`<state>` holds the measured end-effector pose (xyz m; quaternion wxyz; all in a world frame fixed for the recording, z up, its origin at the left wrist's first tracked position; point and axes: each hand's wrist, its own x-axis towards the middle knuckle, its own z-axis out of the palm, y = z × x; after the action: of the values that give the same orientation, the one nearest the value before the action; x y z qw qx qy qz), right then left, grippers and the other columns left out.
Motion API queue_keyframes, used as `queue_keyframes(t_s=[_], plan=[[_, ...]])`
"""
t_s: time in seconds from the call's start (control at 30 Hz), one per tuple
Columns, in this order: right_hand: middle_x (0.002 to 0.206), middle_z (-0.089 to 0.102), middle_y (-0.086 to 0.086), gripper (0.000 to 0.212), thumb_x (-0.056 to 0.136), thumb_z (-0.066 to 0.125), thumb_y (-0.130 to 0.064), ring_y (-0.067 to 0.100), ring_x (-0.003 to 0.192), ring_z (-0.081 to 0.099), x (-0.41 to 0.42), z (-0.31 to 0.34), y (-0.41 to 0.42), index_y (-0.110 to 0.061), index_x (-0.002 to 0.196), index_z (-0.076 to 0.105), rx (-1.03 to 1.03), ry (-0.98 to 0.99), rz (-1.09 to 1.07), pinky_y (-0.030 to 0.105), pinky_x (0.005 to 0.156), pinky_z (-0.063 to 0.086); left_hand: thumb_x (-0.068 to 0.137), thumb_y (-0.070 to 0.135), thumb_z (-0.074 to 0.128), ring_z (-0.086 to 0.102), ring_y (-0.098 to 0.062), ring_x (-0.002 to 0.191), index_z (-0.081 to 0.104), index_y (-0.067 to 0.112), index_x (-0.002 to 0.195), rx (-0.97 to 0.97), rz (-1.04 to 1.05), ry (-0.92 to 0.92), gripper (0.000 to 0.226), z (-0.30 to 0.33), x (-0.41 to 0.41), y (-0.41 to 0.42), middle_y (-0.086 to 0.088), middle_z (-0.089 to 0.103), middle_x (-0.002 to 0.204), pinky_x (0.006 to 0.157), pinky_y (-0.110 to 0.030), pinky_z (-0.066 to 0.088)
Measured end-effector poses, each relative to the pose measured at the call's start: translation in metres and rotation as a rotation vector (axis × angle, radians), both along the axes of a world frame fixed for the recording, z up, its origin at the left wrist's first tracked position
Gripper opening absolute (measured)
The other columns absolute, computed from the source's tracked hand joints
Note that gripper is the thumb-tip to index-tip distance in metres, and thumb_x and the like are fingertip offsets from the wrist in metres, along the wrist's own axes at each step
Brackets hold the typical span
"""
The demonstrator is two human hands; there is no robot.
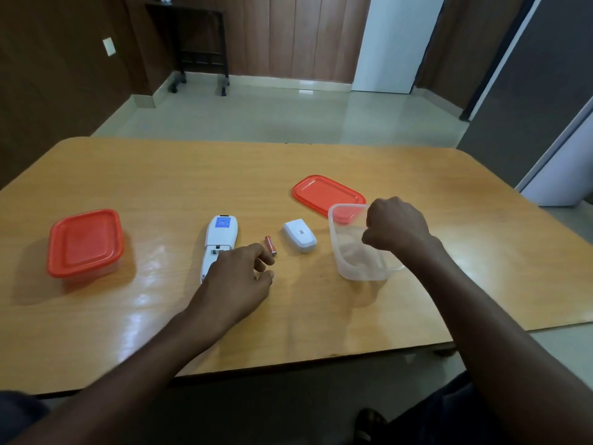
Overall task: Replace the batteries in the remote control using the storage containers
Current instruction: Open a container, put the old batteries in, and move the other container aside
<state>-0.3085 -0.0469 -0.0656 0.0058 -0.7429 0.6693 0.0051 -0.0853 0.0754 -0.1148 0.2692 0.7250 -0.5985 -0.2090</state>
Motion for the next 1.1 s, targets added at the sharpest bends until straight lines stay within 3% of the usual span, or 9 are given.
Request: queue_keyframes(t_s=[0.17,0.27,0.33,0.43,0.53,0.63,0.87,0.97,1.1], plan=[[0.067,0.043,0.005,0.026,0.077,0.062,0.000,0.023,0.054,0.043,0.005,-0.001,-0.002,-0.012,0.064,0.042,0.008,0.045,0.045,0.024,0.047,0.028,0.089,0.022,0.070,0.065,-0.012,0.093,0.068,0.026,0.107,0.021,-0.007,-0.028,0.019,-0.001,0.002,0.001,0.008,0.071,0.102,0.081,-0.029,0.050],[0.077,0.063,0.009,0.005,0.081,0.064,-0.010,0.034,0.069,0.060,0.024,0.001,-0.001,-0.009,0.076,0.063,-0.187,-0.125,0.114,0.027,0.054,0.040,0.088,0.021,0.070,0.064,-0.015,0.094,0.068,0.027,0.109,0.030,-0.023,-0.060,0.022,-0.001,0.002,0.002,0.008,0.070,0.105,0.085,-0.031,0.053],[0.088,0.074,0.008,0.011,0.085,0.068,-0.021,0.031,0.082,0.067,0.047,-0.004,0.006,-0.014,0.090,0.074,-0.251,-0.295,0.223,0.032,0.063,0.048,0.088,0.022,0.069,0.065,-0.015,0.094,0.067,0.028,0.110,0.027,-0.029,-0.070,0.023,-0.001,0.003,0.002,0.008,0.071,0.105,0.086,-0.031,0.053],[0.097,0.078,0.005,0.020,0.088,0.071,-0.031,0.025,0.095,0.069,0.086,-0.023,0.018,-0.021,0.105,0.076,-0.085,-0.375,0.447,0.036,0.080,0.057,0.090,0.022,0.068,0.065,-0.015,0.097,0.067,0.025,0.116,0.027,-0.034,-0.088,0.026,-0.001,0.003,0.001,0.006,0.072,0.109,0.089,-0.030,0.053],[0.108,0.074,0.003,0.028,0.093,0.065,-0.035,0.022,0.100,0.067,0.108,-0.043,0.017,-0.026,0.118,0.073,0.047,-0.314,0.546,0.034,0.080,0.055,0.093,0.019,0.064,0.067,-0.014,0.098,0.069,0.021,0.120,0.001,-0.037,-0.110,0.028,0.000,0.002,0.001,0.002,0.074,0.114,0.089,-0.024,0.046],[0.107,0.072,0.002,0.023,0.093,0.065,-0.026,0.019,0.096,0.065,0.112,-0.048,0.013,-0.022,0.112,0.077,0.057,-0.289,0.575,0.029,0.070,0.046,0.093,0.020,0.063,0.066,-0.013,0.094,0.071,0.021,0.117,-0.020,-0.031,-0.114,0.026,0.000,0.004,0.003,0.002,0.076,0.111,0.086,-0.024,0.048],[0.089,0.077,0.004,0.022,0.077,0.073,-0.019,0.022,0.086,0.070,0.074,-0.012,0.013,-0.024,0.098,0.078,-0.098,-0.506,0.380,0.034,0.075,0.057,0.094,0.030,0.065,0.063,-0.010,0.091,0.071,0.022,0.114,-0.001,-0.041,-0.099,0.023,0.000,0.006,0.001,0.006,0.074,0.106,0.081,-0.026,0.049],[0.093,0.073,0.004,0.024,0.075,0.072,-0.024,0.026,0.087,0.065,0.038,0.002,0.000,-0.022,0.098,0.070,-0.143,-0.403,0.242,0.031,0.065,0.047,0.092,0.033,0.065,0.064,-0.011,0.086,0.072,0.023,0.106,-0.013,-0.026,-0.094,0.019,-0.002,0.002,0.001,0.008,0.073,0.097,0.077,-0.029,0.050],[0.083,0.072,0.004,0.013,0.071,0.075,-0.021,0.025,0.076,0.068,0.010,0.001,-0.003,-0.017,0.083,0.071,0.020,-0.225,0.168,0.033,0.062,0.054,0.092,0.037,0.065,0.066,-0.011,0.088,0.072,0.024,0.101,-0.017,-0.027,-0.108,0.018,-0.002,-0.001,0.002,0.009,0.072,0.094,0.081,-0.034,0.055]])
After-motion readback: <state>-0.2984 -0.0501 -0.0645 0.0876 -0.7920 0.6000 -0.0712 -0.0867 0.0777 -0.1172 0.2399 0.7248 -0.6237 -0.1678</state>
